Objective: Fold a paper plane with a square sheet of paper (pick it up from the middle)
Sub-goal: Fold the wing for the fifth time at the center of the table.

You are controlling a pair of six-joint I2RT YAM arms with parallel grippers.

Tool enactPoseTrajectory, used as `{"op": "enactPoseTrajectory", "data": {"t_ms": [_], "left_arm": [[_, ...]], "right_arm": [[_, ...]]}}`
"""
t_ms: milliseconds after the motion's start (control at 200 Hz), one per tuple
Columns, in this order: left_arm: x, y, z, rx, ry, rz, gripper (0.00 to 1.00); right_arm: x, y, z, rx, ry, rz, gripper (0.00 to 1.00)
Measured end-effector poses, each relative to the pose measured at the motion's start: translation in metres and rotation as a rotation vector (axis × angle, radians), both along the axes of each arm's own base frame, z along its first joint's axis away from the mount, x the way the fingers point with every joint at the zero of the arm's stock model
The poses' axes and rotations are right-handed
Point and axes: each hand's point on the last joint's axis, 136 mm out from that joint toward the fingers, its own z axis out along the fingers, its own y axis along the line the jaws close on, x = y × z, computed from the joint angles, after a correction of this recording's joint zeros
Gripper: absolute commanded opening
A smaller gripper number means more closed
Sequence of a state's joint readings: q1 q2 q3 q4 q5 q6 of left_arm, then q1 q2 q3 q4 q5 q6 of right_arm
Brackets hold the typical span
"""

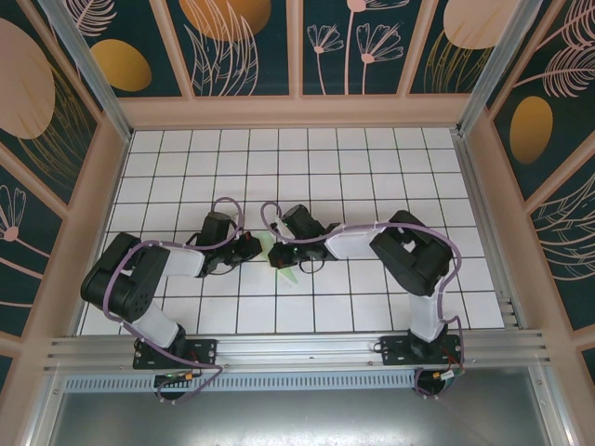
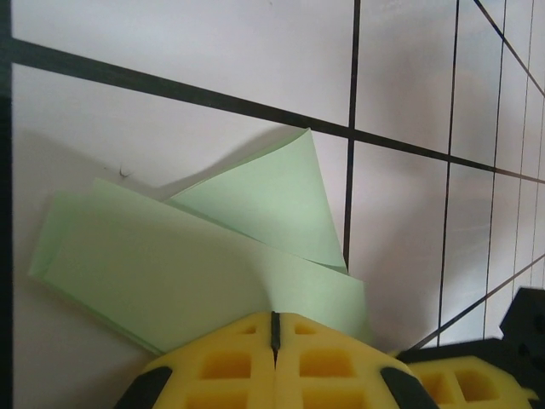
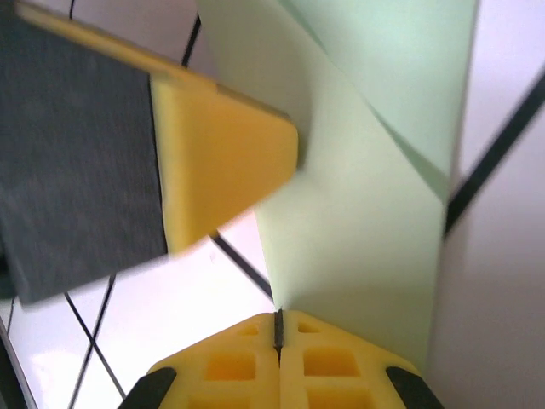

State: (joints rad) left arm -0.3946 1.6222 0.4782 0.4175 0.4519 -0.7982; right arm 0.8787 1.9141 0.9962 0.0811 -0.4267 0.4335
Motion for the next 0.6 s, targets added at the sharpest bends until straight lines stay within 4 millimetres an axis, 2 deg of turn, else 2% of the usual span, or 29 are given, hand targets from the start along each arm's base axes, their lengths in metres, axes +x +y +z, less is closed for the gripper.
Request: {"op": "enactPoseTrajectory", "data": {"t_ms": [600], "left_arm": [[0.000,0.000,-0.001,0.008,0.007,0.002,0.00]], "right_arm": [[-0.050,-0.055,-0.003,-0.035,0.040,0.021,0.00]]}}
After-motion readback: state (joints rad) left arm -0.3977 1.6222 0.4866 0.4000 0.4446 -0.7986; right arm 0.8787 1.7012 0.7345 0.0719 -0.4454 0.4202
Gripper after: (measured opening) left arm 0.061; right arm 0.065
